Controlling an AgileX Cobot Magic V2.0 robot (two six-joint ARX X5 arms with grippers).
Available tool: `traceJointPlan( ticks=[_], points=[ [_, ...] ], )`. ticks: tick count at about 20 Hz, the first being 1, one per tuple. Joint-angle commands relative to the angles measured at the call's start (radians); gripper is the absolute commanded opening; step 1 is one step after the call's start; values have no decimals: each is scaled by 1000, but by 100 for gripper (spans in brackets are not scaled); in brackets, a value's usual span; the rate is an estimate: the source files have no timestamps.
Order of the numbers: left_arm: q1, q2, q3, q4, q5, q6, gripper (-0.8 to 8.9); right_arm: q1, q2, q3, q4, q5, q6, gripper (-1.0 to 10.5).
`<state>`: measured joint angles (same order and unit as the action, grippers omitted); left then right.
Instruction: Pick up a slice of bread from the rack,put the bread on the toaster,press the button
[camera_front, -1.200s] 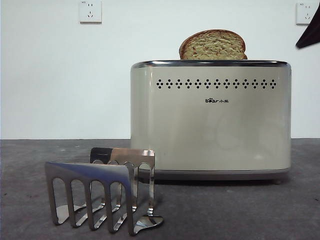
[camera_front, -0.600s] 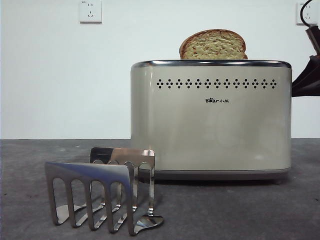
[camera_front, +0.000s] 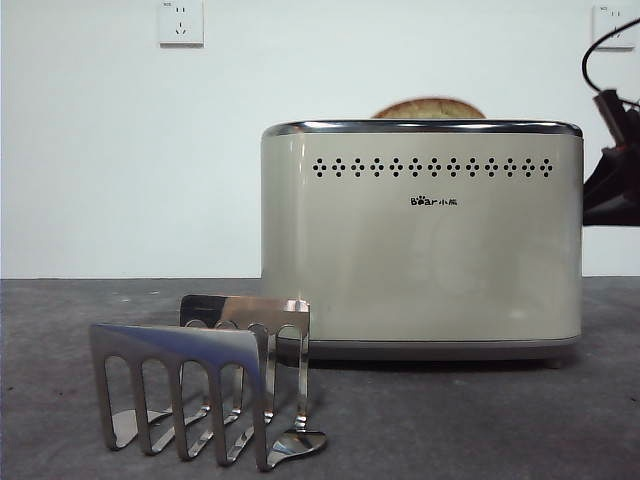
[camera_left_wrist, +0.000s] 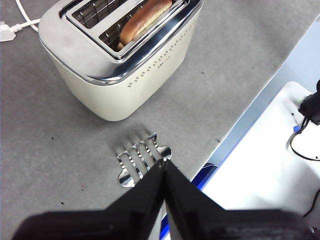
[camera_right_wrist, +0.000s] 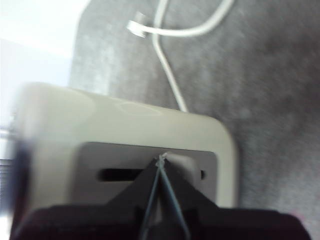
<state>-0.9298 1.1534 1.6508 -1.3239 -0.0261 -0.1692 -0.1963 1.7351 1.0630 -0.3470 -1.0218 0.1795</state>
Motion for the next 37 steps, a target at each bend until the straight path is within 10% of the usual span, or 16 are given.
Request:
traceJointPlan(
  ticks=[1,12,37],
  points=[
    [0,-5,-5,3,0,-6,-7,0,29,-5,-27,45,-27,-8],
    [0,-5,-5,3,0,-6,-7,0,121,-5,-106,144,-84,-8],
    [0,-4,-5,3,0,16,-5,0,108,37,-145,68,-79,-8]
  ],
)
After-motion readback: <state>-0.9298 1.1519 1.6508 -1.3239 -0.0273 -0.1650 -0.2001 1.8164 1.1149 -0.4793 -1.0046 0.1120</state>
